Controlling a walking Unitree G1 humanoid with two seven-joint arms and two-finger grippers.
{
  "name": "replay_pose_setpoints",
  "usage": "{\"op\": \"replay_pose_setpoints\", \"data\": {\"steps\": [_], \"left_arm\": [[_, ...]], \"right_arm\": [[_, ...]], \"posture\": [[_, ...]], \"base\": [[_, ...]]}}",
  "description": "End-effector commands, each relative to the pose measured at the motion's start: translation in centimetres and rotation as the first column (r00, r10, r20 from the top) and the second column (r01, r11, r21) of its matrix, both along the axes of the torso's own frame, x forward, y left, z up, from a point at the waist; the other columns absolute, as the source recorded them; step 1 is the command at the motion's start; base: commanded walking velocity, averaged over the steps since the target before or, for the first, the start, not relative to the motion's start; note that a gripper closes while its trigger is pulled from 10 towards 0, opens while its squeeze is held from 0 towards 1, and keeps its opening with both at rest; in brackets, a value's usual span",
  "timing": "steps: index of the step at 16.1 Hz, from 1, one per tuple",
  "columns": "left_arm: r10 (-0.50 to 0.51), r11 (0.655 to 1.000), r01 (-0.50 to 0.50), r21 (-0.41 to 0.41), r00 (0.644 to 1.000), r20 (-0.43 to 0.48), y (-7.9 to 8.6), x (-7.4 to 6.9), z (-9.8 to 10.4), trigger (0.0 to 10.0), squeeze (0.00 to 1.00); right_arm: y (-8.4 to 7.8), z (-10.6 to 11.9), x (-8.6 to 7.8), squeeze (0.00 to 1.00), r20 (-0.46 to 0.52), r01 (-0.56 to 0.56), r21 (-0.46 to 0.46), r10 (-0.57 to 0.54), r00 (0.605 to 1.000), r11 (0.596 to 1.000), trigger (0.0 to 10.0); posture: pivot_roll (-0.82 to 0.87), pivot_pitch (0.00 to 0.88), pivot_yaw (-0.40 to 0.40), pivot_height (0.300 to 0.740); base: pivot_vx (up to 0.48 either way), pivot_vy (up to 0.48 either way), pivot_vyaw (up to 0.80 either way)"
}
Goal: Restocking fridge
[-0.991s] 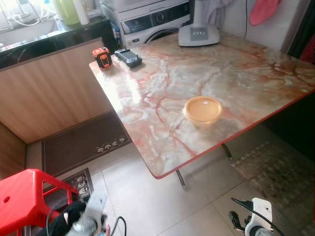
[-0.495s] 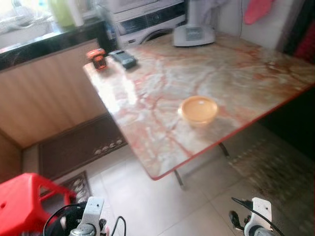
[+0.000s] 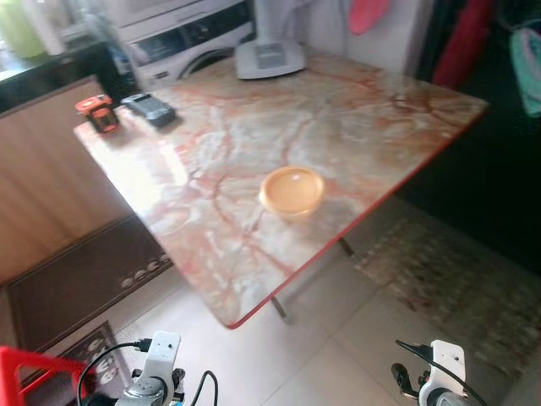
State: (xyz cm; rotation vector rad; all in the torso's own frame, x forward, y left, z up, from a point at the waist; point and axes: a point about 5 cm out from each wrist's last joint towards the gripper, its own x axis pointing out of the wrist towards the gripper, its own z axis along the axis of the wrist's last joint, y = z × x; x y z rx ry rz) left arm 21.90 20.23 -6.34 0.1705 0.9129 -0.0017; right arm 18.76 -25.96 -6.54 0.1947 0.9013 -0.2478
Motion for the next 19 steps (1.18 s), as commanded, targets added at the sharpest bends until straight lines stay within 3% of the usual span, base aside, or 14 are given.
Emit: {"op": "replay_pose_setpoints", "data": {"steps": [1, 5, 8, 16, 19], "left_arm": [[0.013, 1.0, -0.012, 0.018, 1.0, -0.025, 0.97, -0.53, -0.16, 10.0, 0.0], [0.016, 1.0, -0.015, 0.01, 0.999, -0.029, 0.92, -0.63, -0.22, 10.0, 0.0], [0.017, 1.0, -0.017, 0.007, 0.999, -0.032, 0.9, -0.64, -0.24, 10.0, 0.0], [0.034, 0.999, -0.034, -0.006, 0.999, -0.029, 0.74, -0.61, -0.25, 10.0, 0.0], [0.038, 0.999, -0.038, 0.005, 0.999, -0.036, 0.78, -0.66, -0.29, 10.0, 0.0]], "right_arm": [[0.33, -0.25, -0.24, 0.0, -0.018, -0.01, 0.009, 0.01, 1.0, 1.0, 10.0], [0.36, -0.29, -0.32, 0.0, -0.022, -0.019, 0.01, 0.02, 1.0, 1.0, 10.0], [0.36, -0.26, -0.28, 0.0, -0.012, -0.009, 0.014, 0.01, 1.0, 1.0, 10.0], [0.19, -0.18, -0.24, 0.0, -0.008, -0.003, 0.011, 0.004, 1.0, 1.0, 10.0], [0.14, -0.18, -0.26, 0.0, -0.01, -0.002, 0.008, 0.002, 1.0, 1.0, 10.0]], "posture": [[-0.13, 0.033, 0.136, 0.74], [-0.13, 0.021, 0.133, 0.74], [-0.13, 0.022, 0.134, 0.74], [-0.13, 0.036, 0.129, 0.74], [-0.13, 0.038, 0.125, 0.74]], "base": [[0.0, 0.0, -0.74], [0.0, 0.0, -0.72], [0.0, 0.0, 0.0], [-0.379, 0.0, 0.0], [-0.085, 0.0, 0.0]]}}
